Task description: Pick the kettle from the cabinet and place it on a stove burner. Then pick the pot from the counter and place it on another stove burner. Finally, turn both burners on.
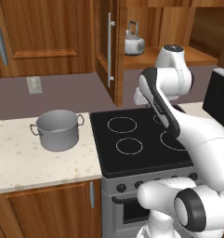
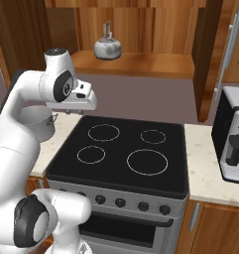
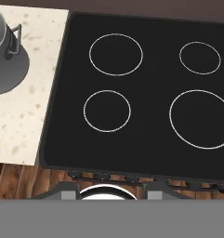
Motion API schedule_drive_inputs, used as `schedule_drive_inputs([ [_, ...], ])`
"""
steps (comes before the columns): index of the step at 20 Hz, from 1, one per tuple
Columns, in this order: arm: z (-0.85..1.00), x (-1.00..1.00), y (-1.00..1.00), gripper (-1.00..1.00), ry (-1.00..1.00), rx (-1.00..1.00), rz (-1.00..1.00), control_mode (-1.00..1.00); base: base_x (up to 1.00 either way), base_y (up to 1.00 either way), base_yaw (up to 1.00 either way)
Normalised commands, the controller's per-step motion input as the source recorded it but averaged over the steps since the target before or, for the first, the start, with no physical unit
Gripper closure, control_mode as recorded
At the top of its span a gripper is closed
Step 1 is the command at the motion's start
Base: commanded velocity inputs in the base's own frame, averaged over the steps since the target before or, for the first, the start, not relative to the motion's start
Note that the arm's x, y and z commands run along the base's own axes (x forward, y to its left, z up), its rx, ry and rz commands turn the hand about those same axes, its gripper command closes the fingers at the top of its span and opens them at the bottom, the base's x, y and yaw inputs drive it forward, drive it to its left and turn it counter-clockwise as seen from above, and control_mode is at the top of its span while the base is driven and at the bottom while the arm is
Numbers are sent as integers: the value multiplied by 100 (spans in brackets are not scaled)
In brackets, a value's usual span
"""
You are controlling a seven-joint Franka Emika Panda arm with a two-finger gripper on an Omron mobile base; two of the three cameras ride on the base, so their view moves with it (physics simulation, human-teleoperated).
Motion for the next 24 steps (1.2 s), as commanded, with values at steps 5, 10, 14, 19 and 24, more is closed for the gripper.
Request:
schedule_drive_inputs([
  [5, 0, 0, -1, -100, -2, 0, 0, -100, 0, 0, 0],
  [10, 1, -4, -2, -100, -8, 0, 0, -100, 0, 0, 0],
  [14, 0, -2, -3, -100, -9, 0, 0, -100, 0, 0, 0],
  [19, 3, -3, -6, -100, -11, 0, 0, -100, 0, 0, 0],
  [24, 8, 0, -7, -100, -10, 0, 0, -100, 0, 0, 0],
])
